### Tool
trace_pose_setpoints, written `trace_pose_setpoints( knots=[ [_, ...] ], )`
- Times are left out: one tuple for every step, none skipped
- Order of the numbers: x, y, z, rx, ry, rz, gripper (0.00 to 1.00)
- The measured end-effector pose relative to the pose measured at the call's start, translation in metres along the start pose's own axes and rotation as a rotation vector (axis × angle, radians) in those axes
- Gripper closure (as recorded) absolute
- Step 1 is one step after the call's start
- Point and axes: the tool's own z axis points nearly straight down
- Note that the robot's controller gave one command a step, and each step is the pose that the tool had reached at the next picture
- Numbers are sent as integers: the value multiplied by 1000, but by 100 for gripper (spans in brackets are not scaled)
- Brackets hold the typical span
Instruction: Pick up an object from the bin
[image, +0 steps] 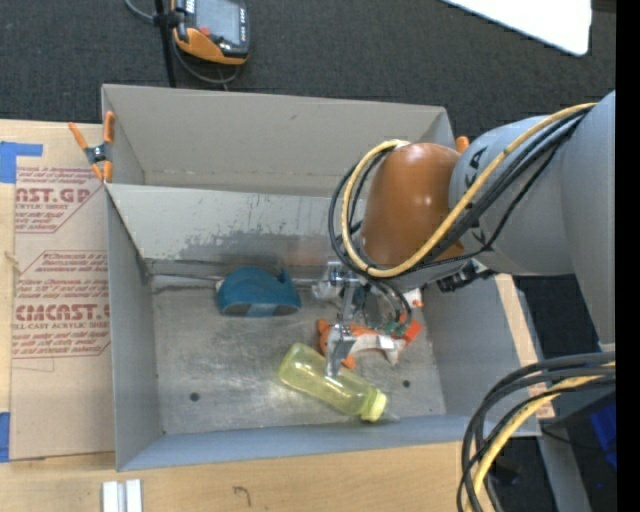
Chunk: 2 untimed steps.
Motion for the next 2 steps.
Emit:
trace_pose_setpoints(
  knots=[
    [50, 6, 43, 1, -25, -143, 100],
    [50, 6, 43, 1, -26, -143, 100]
  ],
)
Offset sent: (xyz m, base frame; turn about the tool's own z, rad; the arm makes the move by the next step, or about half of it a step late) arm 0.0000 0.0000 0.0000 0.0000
